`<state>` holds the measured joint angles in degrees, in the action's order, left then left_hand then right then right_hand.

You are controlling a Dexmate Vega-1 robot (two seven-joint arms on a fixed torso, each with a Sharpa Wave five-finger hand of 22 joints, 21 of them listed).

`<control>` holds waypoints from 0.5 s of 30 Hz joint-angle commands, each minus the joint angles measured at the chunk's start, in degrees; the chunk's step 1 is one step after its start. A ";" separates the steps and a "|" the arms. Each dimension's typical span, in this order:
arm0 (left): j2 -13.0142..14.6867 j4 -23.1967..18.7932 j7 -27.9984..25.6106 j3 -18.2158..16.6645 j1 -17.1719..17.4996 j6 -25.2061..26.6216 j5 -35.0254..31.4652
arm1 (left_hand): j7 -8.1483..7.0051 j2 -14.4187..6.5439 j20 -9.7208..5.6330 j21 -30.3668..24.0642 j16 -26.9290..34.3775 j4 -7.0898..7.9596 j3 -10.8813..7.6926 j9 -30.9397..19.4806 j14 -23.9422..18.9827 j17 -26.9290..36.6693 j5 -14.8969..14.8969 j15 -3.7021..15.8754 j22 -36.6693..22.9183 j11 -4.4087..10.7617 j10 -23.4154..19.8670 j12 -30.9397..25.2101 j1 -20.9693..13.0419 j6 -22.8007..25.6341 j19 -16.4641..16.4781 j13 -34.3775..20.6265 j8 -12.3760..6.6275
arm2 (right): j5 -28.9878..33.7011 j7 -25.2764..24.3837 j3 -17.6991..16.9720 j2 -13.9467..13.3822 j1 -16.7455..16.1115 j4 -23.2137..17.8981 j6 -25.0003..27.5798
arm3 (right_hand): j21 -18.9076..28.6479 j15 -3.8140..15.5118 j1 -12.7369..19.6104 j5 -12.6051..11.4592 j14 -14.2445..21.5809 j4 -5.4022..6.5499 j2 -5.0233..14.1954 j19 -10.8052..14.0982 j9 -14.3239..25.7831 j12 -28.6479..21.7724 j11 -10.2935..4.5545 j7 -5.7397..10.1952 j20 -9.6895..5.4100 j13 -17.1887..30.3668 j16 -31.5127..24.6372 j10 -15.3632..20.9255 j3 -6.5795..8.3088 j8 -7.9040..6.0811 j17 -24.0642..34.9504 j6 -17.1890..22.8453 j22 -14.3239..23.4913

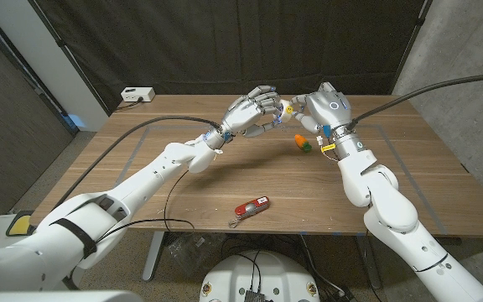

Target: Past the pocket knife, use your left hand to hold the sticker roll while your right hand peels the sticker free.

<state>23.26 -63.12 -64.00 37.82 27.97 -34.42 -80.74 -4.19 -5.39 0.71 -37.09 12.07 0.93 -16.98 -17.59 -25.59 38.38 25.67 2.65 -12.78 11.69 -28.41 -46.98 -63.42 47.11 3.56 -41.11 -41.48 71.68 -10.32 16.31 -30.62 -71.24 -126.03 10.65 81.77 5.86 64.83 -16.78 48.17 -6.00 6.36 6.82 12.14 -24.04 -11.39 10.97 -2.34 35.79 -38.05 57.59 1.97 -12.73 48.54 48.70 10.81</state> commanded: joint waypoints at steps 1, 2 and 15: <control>-0.52 1.24 0.01 0.20 -0.74 -0.01 -0.12 | -2.73 -0.56 -0.02 -0.32 -0.09 -0.16 0.24 -1.80 -0.10 0.10 0.34 9.94 -0.12 0.30 -0.23 -0.30 -0.02 4.08 -0.28 -0.15 -1.88 | -1.69 -5.40 -0.28 0.15 0.31 1.99 -2.03 | 1.02 7.61 0.42 -0.03 1.88 -0.20 0.39 1.17 0.56 -1.37 0.02 0.07 -7.10 0.91 -1.16 2.27 -0.51 -0.54 0.80 2.56 0.38; -0.56 1.36 0.01 0.25 -0.81 0.08 -0.13 | -2.63 -0.58 -0.02 -0.36 -0.09 -0.14 0.25 -1.82 -0.09 0.11 0.34 9.94 -0.12 0.30 -0.27 -0.33 -0.04 4.08 -0.29 -0.18 -1.89 | -2.10 -5.77 -0.34 0.13 0.35 2.14 -2.36 | 1.19 7.60 0.43 -0.02 2.38 -0.21 0.42 1.20 0.76 -1.68 0.07 0.08 -7.26 1.05 -1.47 2.90 -0.59 -0.68 1.04 3.13 0.43; -1.38 2.93 0.01 0.02 -1.52 -0.26 -0.45 | -2.60 -0.65 -0.05 -0.58 -0.13 0.02 0.43 -1.98 0.04 0.23 0.30 9.93 -0.07 0.29 -0.05 -0.21 -0.14 3.76 -0.40 -0.09 -1.79 | -3.71 -9.39 0.31 0.40 1.96 5.06 -4.50 | 2.30 7.55 0.24 0.17 3.96 -0.18 0.24 1.73 1.95 -3.35 0.24 -0.21 -7.36 1.53 -2.45 6.64 -1.41 -1.81 1.93 7.41 0.53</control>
<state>22.53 -61.36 -64.00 37.92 27.02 -34.44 -80.88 -4.19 -5.41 0.72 -37.31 12.07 0.93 -16.98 -17.59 -25.59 38.37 25.63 2.65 -12.78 11.67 -28.42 -46.98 -63.41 47.11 3.56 -41.11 -41.48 69.25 -16.38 16.08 -30.56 -70.46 -123.35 7.77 83.59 7.04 65.14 -16.78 51.62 -6.08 6.67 8.16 13.73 -26.97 -11.29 10.84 -2.26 37.32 -40.12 63.53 1.10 -14.21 50.28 55.49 11.08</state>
